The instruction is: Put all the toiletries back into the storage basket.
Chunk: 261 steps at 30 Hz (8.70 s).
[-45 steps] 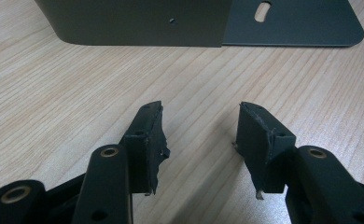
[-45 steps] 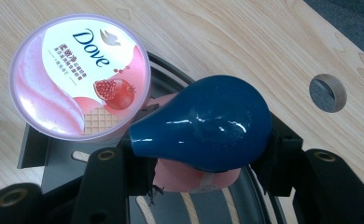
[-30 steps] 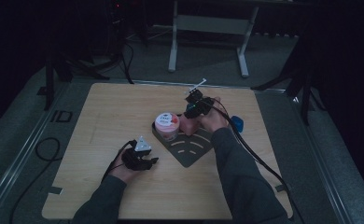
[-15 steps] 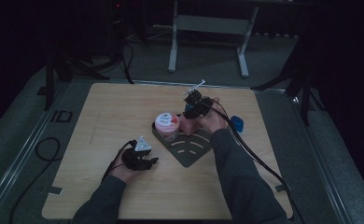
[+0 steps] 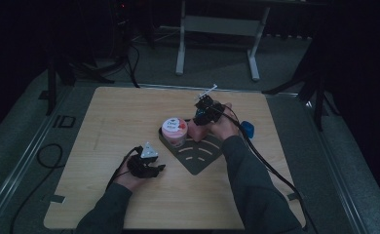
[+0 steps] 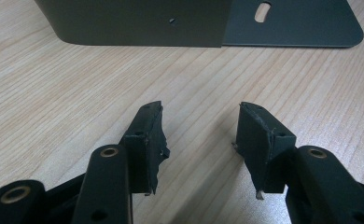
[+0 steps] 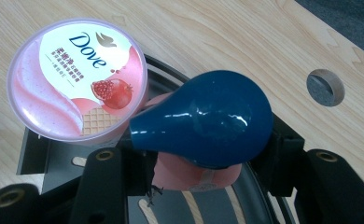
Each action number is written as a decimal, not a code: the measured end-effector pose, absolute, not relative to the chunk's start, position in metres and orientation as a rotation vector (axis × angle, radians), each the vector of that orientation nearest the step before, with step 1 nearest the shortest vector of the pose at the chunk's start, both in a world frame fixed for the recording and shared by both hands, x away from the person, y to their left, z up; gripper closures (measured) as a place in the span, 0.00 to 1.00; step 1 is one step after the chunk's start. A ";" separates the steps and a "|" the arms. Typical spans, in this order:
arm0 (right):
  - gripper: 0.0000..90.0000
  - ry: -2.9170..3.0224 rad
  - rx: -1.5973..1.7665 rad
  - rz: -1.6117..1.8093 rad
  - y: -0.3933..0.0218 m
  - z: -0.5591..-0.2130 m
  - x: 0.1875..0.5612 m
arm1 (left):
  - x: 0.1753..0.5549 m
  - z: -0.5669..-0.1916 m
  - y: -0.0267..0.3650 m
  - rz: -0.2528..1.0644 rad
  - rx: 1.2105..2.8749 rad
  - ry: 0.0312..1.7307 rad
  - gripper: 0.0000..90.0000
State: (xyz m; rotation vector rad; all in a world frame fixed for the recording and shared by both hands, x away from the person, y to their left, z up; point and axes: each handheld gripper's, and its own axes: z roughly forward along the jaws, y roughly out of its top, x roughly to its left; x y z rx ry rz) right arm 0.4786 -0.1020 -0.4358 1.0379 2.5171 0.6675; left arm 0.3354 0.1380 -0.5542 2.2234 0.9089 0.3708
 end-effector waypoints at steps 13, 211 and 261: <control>0.42 2.554 1.062 0.608 -0.107 -0.445 0.469 | 0.335 -0.554 0.138 0.367 2.223 0.910 0.56; 0.61 2.831 0.983 0.294 -0.225 -0.435 0.445 | 0.336 -0.555 0.137 0.362 2.214 0.912 0.56; 0.61 2.771 0.972 0.355 -0.218 -0.384 0.450 | 0.336 -0.555 0.137 0.363 2.214 0.912 0.56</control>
